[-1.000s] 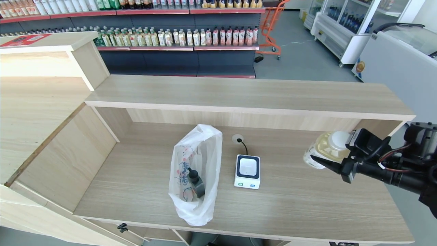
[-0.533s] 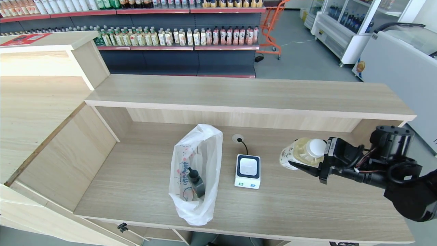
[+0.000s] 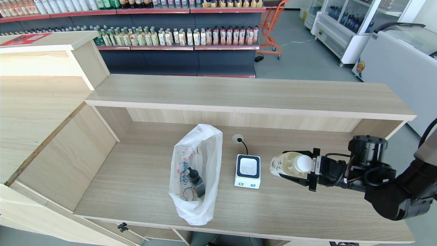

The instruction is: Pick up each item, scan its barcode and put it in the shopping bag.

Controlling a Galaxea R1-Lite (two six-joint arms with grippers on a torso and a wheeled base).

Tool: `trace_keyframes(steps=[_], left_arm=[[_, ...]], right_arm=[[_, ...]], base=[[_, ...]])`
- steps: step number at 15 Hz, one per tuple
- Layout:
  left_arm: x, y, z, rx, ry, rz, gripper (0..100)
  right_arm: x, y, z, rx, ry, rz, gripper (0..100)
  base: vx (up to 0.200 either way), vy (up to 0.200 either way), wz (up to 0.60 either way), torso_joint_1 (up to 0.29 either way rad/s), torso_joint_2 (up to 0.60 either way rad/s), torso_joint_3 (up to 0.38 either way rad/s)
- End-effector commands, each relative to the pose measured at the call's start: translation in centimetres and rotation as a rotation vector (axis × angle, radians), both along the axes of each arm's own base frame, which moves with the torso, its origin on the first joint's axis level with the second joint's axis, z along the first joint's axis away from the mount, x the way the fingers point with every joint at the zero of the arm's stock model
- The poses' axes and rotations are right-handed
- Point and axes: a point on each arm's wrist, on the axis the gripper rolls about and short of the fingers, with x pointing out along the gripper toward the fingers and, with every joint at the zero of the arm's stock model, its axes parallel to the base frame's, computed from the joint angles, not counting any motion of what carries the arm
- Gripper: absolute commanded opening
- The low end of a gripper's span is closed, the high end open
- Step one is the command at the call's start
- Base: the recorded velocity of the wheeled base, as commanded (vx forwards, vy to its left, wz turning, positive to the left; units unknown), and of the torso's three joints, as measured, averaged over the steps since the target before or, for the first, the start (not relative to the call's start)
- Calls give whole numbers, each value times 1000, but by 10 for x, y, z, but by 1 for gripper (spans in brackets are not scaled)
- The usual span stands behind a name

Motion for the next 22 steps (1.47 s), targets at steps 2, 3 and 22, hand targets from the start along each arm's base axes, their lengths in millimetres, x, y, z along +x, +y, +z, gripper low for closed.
trace_keyframes(steps=[2,3,22], left_arm=[[0,0,0,0,0,-2,100],[0,0,0,0,0,0,100],[0,0,0,0,0,0,100]], right_arm=[[6,1,-19,-35,-8,36,0],[7,2,-22,-42,-11,47,0],[61,30,-49,-32,-103,172,0]], base=[[0,0,0,0,0,0],[0,0,0,0,0,0],[0,0,0,0,0,0]])
